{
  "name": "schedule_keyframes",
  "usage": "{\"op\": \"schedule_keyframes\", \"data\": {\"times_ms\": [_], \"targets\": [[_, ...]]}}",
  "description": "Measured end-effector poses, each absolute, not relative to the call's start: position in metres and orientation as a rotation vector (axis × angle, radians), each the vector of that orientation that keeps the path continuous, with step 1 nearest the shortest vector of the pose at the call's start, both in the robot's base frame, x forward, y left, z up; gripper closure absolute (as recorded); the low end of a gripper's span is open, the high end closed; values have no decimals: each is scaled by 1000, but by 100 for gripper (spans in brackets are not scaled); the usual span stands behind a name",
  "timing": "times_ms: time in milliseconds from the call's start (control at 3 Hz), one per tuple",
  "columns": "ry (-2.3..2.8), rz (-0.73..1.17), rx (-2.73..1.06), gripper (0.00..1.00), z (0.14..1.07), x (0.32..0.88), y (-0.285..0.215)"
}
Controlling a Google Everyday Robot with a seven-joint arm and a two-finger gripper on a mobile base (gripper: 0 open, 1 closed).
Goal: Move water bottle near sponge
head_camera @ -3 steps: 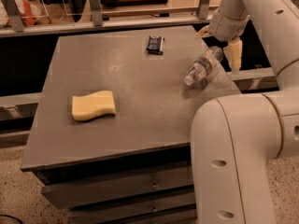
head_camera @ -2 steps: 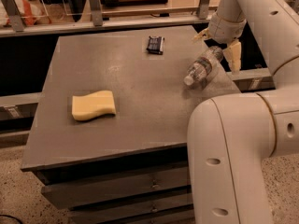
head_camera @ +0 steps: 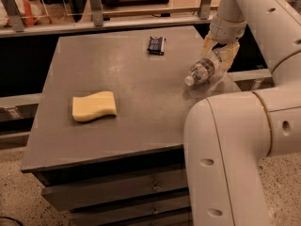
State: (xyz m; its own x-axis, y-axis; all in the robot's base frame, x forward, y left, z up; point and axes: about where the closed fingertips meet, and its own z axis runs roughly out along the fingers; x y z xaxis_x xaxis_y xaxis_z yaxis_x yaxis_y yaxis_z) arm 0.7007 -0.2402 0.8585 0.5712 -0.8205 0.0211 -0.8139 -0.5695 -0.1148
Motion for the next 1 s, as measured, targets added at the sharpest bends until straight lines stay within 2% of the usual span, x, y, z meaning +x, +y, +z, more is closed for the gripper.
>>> {"op": "schedule_keyframes", "data": {"times_ms": [667,1000], "targets": [[1627,-310,-2662,88,913,695,-245],[1735,-266,-2462,100,937,678,-246]]}}
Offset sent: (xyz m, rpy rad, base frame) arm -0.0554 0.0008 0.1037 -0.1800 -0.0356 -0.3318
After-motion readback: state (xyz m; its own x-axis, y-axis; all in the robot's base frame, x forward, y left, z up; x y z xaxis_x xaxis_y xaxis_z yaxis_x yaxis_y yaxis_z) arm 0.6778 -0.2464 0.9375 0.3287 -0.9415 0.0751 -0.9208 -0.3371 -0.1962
